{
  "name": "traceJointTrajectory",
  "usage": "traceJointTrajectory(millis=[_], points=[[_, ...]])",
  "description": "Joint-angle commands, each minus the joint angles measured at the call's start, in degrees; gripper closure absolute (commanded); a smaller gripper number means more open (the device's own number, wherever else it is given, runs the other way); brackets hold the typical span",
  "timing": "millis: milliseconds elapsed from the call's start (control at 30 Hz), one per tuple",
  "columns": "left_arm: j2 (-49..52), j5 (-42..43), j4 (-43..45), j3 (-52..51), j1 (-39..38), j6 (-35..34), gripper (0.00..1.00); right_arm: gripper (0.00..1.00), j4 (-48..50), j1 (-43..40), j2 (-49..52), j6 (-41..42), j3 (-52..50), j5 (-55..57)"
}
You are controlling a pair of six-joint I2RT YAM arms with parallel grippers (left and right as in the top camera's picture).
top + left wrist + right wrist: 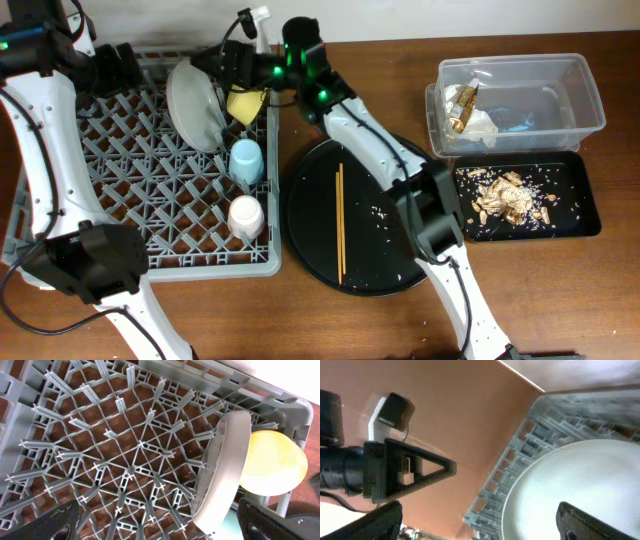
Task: Sort waste into correct bins and load items into the dishwasher rack
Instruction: 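Release the plate and move right gripper back to the round tray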
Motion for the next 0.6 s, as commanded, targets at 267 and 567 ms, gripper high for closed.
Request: traceJointTrajectory(millis=[267, 567], points=[[-0.28, -0.24, 0.09, 1.11, 0.44, -0.09, 0.01, 0.02, -63.78, -4.39, -23.58, -43.87, 0.98, 42.21], [-0.28, -0.24, 0.09, 1.14, 0.44, -0.09, 0.01, 0.31, -85.92, -4.37, -22.82, -43.3, -7.04, 44.63]])
